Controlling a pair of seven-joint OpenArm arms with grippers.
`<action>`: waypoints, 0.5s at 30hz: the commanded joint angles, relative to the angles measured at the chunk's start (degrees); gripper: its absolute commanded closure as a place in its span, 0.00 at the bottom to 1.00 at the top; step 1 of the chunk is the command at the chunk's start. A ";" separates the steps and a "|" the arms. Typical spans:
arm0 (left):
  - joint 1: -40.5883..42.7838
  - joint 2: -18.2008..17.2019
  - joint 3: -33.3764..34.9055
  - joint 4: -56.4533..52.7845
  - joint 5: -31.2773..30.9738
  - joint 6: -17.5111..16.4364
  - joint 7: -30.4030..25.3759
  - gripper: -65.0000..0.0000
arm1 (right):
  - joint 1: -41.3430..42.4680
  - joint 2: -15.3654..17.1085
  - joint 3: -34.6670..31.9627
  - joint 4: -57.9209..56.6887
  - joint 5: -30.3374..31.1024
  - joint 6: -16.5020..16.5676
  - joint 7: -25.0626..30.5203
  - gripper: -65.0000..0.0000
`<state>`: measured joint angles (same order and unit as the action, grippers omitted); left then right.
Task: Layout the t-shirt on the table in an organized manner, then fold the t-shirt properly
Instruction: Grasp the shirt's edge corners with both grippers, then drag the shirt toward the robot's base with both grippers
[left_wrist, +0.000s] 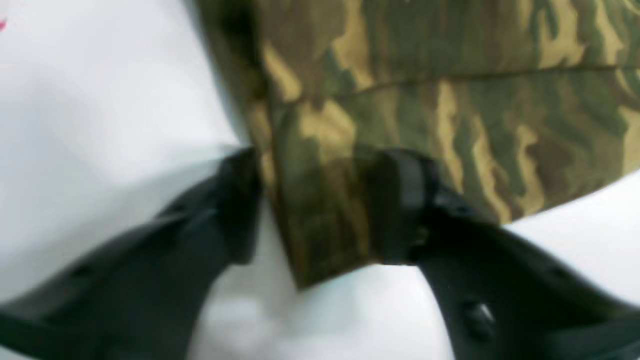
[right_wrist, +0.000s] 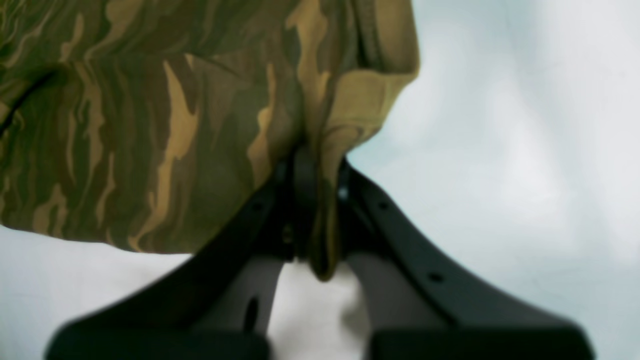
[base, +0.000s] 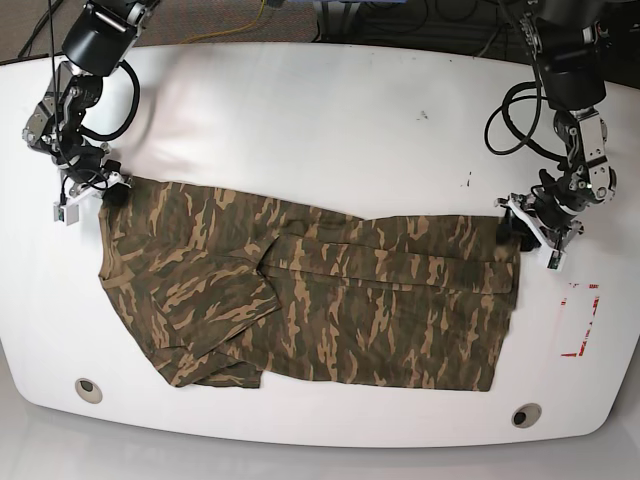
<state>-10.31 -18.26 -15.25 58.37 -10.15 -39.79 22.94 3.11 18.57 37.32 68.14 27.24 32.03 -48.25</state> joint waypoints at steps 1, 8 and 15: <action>-0.29 -1.21 -0.01 0.22 1.14 -0.21 2.16 0.75 | 0.45 0.55 0.17 0.39 -1.00 0.01 -1.38 1.00; 0.68 -1.39 -0.01 0.40 4.04 -0.21 2.25 0.97 | 0.45 0.47 0.17 0.39 -0.92 -0.08 -1.38 1.00; 2.35 -1.30 -0.45 4.44 6.33 -0.21 2.34 0.96 | 0.27 0.47 0.09 0.39 -0.65 -0.08 -1.47 1.00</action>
<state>-8.80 -18.76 -15.57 60.97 -5.67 -39.99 22.74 3.11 18.41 37.45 68.14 27.29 31.99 -48.21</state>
